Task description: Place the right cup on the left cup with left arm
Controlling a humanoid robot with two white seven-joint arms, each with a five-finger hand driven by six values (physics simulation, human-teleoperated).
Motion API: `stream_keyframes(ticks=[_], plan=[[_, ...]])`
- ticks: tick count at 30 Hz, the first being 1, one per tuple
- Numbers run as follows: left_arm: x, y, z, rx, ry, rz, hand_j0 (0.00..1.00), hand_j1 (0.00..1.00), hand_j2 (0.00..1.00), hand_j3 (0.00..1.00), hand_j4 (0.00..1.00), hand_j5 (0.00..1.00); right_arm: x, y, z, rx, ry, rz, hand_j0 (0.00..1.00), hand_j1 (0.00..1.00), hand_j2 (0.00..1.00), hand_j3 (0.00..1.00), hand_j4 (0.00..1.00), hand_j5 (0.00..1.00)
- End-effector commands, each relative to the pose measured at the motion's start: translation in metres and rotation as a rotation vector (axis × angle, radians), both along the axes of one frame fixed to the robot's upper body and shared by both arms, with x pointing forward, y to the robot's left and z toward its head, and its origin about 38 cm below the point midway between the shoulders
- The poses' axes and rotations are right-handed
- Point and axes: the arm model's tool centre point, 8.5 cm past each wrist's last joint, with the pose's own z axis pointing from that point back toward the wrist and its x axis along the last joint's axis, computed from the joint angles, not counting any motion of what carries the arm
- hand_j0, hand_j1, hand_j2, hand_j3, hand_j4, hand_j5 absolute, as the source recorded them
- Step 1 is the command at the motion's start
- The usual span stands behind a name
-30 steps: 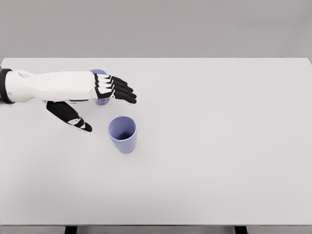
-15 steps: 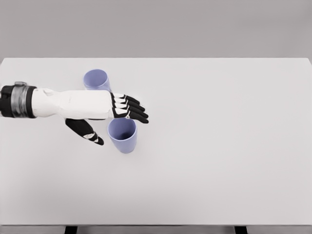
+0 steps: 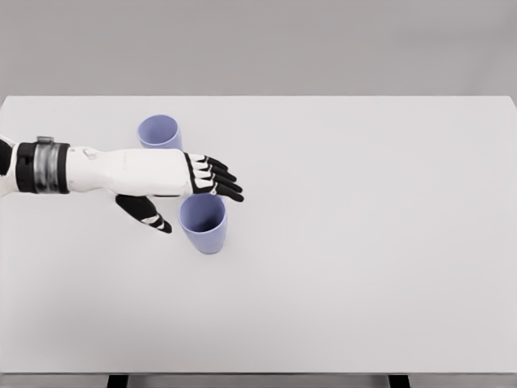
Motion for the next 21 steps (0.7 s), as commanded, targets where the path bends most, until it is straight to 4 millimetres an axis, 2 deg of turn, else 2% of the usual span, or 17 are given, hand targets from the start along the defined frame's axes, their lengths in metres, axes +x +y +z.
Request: stream_keyframes(ticks=[1, 11, 14, 17, 21], plan=[[0.003, -0.004, -0.001, -0.014, 0.009, 0.001, 1.00, 1.00, 1.00, 1.00, 1.00, 1.00, 0.000, 0.000, 0.000, 0.001, 0.000, 0.001, 1.00, 1.00, 1.00, 1.00, 1.00, 1.00], [0.002, -0.004, -0.004, -0.011, 0.015, 0.001, 1.00, 1.00, 1.00, 1.00, 1.00, 1.00, 0.000, 0.000, 0.000, 0.001, 0.000, 0.002, 1.00, 1.00, 1.00, 1.00, 1.00, 1.00], [0.006, -0.001, -0.011, 0.063, -0.044, 0.016, 1.00, 1.00, 1.00, 1.00, 1.00, 1.00, 0.000, 0.000, 0.000, 0.001, 0.000, 0.001, 1.00, 1.00, 1.00, 1.00, 1.00, 1.00], [0.007, 0.001, -0.013, 0.069, -0.040, 0.024, 1.00, 1.00, 1.00, 1.00, 1.00, 1.00, 0.000, 0.000, 0.000, 0.001, 0.000, 0.001, 1.00, 1.00, 1.00, 1.00, 1.00, 1.00], [0.016, 0.006, -0.026, 0.067, -0.005, 0.060, 1.00, 1.00, 1.00, 1.00, 1.00, 1.00, 0.000, 0.000, 0.000, 0.001, 0.000, 0.001, 1.00, 1.00, 1.00, 1.00, 1.00, 1.00]])
